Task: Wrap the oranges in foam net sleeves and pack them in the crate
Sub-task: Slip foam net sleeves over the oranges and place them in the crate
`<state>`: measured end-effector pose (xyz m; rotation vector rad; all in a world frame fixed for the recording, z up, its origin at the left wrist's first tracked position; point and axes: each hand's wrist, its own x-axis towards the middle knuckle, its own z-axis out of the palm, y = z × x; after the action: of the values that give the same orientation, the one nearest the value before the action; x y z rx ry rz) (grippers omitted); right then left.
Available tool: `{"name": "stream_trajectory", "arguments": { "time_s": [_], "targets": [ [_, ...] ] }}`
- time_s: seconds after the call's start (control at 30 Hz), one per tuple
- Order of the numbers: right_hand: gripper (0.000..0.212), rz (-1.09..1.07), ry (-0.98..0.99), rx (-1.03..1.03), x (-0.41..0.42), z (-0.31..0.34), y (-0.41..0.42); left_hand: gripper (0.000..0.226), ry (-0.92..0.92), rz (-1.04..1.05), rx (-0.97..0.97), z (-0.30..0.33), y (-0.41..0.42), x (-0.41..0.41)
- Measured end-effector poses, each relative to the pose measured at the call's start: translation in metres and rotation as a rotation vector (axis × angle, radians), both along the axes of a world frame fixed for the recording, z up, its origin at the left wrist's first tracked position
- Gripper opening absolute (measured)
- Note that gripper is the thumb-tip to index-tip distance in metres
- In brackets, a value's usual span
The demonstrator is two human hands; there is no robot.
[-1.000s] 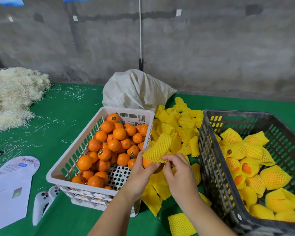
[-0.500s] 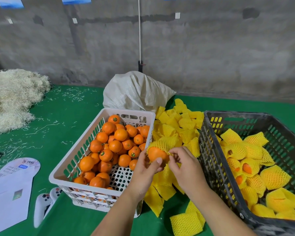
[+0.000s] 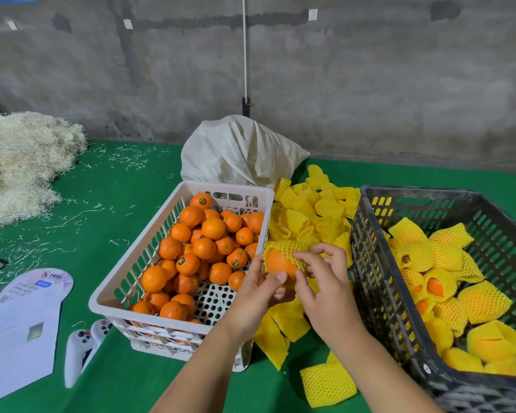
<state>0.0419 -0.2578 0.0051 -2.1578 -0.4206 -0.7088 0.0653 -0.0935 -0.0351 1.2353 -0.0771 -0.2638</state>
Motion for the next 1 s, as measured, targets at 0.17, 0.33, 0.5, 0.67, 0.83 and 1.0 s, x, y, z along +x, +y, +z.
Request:
{"name": "stream_trajectory", "arguments": {
  "time_s": [0.17, 0.33, 0.5, 0.67, 0.83, 1.0],
  "targets": [
    [0.025, -0.053, -0.015, -0.056, 0.003, -0.001, 0.001, 0.065, -0.078, 0.090, 0.032, -0.004, -0.007, 0.000],
    [0.027, 0.006, -0.080, -0.133, -0.009, -0.008, 0.016, 0.060, -0.144, 0.237, 0.108, -0.004, -0.009, -0.002],
    [0.068, -0.085, 0.278, 0.063, -0.011, -0.018, 0.013, 0.066, -0.148, 0.206, 0.005, -0.004, -0.008, -0.004],
    [0.079, 0.021, 0.622, 0.137, -0.002, -0.013, 0.002, 0.069, -0.208, 0.098, 0.125, -0.004, -0.009, -0.005],
    [0.082, 0.050, 0.573, 0.141, 0.002, -0.008, -0.005, 0.087, -0.263, 0.063, 0.257, 0.000, -0.008, -0.004],
    [0.059, 0.065, 0.491, 0.155, -0.002, -0.014, -0.005, 0.072, -0.234, 0.115, 0.220, -0.002, -0.008, -0.004]
  ]
}}
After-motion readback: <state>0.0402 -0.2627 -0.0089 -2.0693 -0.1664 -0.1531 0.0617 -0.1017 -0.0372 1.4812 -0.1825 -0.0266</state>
